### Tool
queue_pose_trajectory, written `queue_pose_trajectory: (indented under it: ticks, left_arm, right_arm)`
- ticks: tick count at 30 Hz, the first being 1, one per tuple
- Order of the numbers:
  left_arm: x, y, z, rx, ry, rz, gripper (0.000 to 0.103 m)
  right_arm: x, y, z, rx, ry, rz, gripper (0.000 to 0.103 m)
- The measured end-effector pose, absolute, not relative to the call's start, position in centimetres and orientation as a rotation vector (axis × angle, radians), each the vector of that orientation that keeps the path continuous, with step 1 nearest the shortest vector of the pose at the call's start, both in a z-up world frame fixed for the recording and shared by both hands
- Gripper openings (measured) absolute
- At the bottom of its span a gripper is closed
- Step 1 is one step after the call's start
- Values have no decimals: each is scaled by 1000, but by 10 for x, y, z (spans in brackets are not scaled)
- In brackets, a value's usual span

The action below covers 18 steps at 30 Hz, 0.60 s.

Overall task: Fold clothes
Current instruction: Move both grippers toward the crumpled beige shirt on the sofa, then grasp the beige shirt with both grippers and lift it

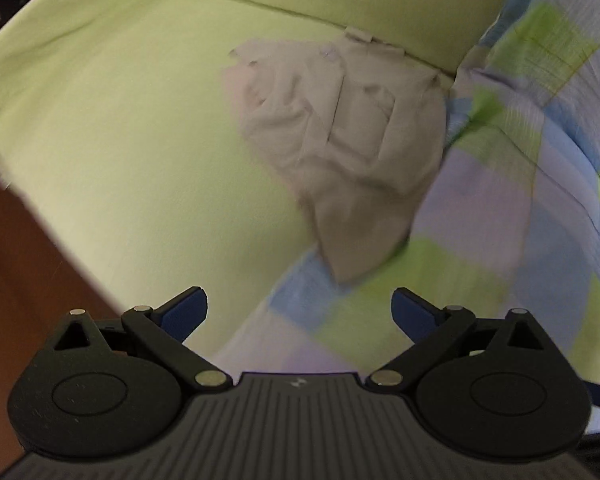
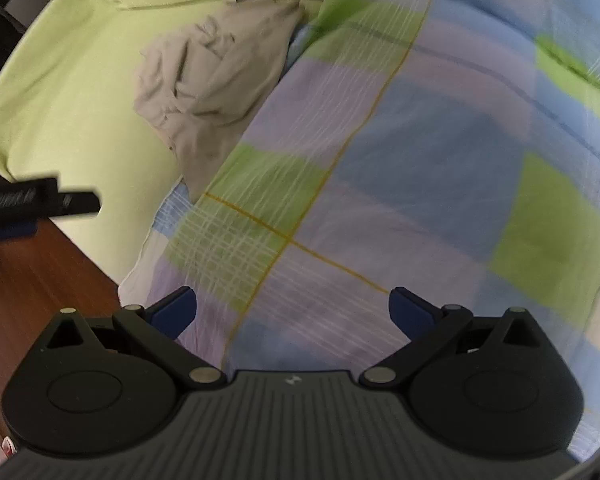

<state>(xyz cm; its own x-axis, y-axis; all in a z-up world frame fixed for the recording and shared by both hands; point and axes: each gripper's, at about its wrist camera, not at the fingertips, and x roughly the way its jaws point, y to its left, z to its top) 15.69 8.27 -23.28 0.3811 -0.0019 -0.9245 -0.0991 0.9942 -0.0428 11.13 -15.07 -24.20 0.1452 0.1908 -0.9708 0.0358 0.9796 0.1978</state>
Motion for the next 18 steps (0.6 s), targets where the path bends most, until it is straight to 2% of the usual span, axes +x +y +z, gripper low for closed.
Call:
queue_pose_trajectory:
  ticks: [5,9,11,17,18]
  left_arm:
    - [210,102,-275,-37,1122,3,96]
    - [257,121,-310,-18,1121,-43,85]
    - [268,123,-317,-16,1133,-65,74]
    - [289,140,-349,-72,1186,-153,73]
    - [291,142,-351,-93,1181,-179,59]
  right_arm:
    - [160,-132,-264,210,1296,87,101]
    - [196,-122,-281,249,1253,60,102]
    - [206,-117,-288,269,1239,57,102]
    - [233,-96,-289,272,1240,87,102]
    - [235,-94,-291,279,1238,89,102]
